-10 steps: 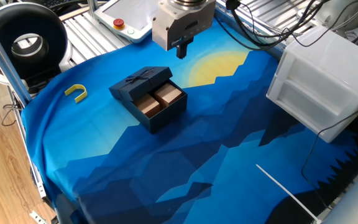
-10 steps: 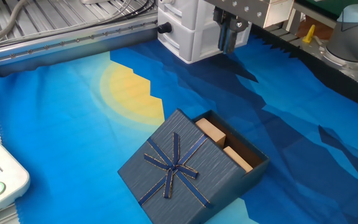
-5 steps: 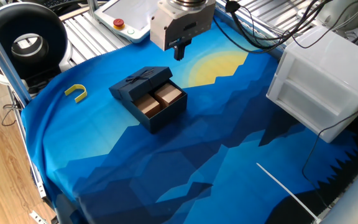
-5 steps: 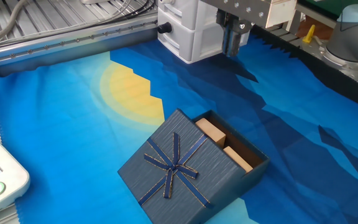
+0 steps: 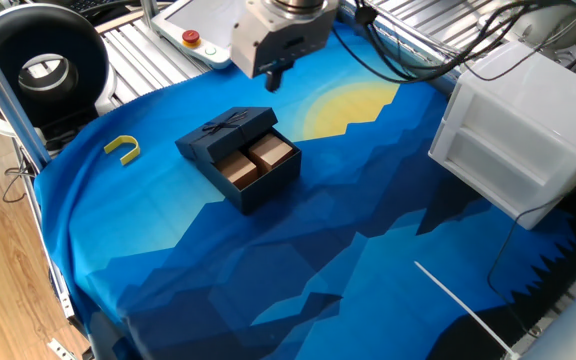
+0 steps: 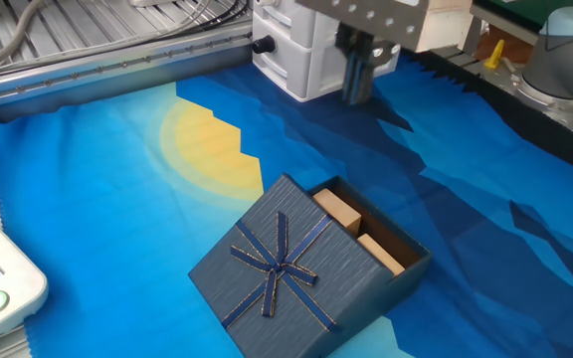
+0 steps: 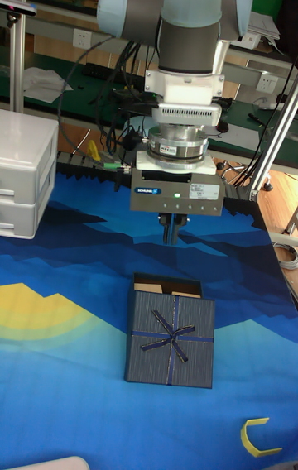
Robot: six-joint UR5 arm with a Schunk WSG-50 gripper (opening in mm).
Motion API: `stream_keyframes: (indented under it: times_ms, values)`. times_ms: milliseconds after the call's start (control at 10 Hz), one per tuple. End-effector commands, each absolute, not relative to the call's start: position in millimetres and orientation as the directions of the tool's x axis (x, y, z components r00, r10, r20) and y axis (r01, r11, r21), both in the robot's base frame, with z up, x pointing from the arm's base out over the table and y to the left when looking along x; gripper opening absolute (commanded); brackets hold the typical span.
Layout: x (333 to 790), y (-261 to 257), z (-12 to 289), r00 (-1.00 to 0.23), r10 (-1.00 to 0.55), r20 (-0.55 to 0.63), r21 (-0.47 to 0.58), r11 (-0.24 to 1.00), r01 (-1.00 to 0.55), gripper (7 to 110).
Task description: Slide the outer casing onto the gift box
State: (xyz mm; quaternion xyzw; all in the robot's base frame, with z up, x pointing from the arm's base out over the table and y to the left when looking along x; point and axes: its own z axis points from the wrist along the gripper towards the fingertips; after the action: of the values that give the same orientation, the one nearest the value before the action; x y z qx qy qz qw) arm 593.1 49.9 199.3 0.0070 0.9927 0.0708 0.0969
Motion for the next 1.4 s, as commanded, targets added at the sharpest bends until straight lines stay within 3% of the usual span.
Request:
stream_keyframes:
  times_ms: [0, 100, 400, 900, 1300]
  values:
    - [630, 62, 213, -0.939, 0.042, -0.342, 0.19, 0.981, -0.025, 7]
    - [638, 70, 218, -0.925, 0.038, -0.377, 0.215, 0.975, -0.048, 7]
    - [605, 53, 204, -0.97, 0.03, -0.241, 0.152, 0.988, -0.007, 7]
    - [595, 52, 201, -0.979, 0.035, -0.201, 0.149, 0.989, 0.005, 7]
    - [546, 32, 194, -0.997, 0.078, -0.001, 0.069, 0.995, 0.077, 7]
